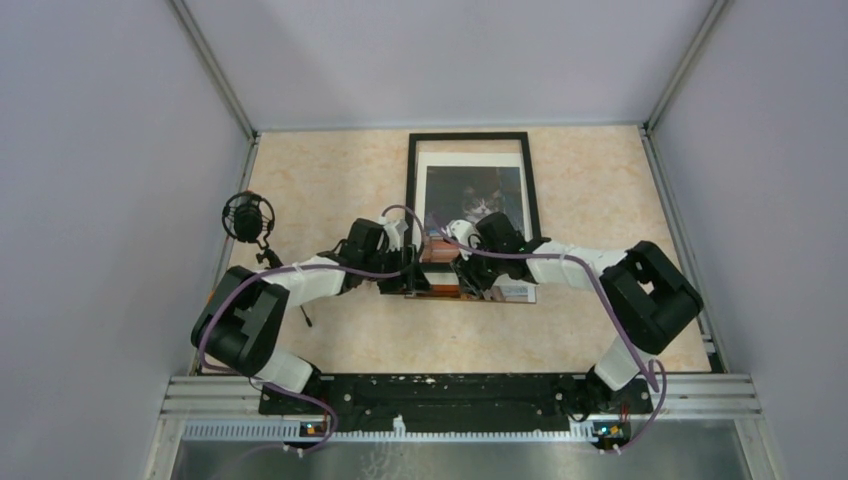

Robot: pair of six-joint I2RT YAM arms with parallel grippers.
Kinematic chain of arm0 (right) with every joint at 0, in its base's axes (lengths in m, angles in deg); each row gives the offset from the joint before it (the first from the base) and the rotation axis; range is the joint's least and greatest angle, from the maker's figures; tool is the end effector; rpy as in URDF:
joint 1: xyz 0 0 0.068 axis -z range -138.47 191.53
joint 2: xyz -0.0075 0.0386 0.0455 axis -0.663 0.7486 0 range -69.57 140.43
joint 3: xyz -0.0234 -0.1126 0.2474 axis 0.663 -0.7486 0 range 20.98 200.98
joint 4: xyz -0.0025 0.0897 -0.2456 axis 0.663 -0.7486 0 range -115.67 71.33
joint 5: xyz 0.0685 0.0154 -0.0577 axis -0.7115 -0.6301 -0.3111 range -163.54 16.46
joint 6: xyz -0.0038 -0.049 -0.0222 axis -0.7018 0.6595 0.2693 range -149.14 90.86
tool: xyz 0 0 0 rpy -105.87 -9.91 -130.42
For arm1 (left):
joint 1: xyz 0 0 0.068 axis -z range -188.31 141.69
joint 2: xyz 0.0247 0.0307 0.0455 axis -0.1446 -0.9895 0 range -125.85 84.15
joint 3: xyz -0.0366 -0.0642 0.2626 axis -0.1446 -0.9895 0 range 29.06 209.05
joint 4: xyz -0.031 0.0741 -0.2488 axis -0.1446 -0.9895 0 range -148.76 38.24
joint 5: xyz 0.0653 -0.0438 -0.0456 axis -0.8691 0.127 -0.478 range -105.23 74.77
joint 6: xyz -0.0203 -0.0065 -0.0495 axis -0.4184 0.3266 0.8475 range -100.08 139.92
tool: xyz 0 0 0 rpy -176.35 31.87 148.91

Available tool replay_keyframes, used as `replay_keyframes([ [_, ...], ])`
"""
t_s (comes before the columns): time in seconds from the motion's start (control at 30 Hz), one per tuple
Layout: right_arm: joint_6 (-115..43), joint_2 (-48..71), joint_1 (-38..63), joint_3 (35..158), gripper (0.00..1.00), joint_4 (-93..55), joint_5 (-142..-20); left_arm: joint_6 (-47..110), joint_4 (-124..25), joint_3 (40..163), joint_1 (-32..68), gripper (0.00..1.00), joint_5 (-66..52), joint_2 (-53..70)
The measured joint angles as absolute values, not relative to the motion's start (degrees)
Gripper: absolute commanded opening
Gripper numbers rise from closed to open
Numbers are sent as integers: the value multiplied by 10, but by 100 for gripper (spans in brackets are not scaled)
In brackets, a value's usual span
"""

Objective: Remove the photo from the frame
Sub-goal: Pick up the photo from the photo frame.

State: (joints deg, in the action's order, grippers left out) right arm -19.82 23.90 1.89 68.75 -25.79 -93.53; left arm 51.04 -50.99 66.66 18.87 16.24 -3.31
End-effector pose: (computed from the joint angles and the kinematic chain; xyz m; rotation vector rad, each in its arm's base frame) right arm 0.2347 0.2103 0.1579 -1.1841 2.2389 0.6526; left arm 0.2410 -0.1446 0.1498 0.1812 2.5700 -1.0961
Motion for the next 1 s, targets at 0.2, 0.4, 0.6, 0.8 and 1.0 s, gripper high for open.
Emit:
replay_keyframes([
  [0.2, -195, 257, 19, 708, 36, -261, -920, 503, -563, 655, 167, 74, 139, 2],
  [0.4, -195, 263, 19, 719, 35, -273, -917, 503, -568, 650, 162, 73, 139, 5],
  [0.6, -192, 267, 19, 725, 35, -280, -917, 505, -561, 650, 161, 71, 152, 1],
  [0.8, -192, 270, 19, 729, 35, -282, -917, 502, -573, 650, 161, 70, 160, 5],
  [1.0, -192, 273, 19, 733, 35, -285, -918, 503, -579, 650, 161, 70, 172, 16],
])
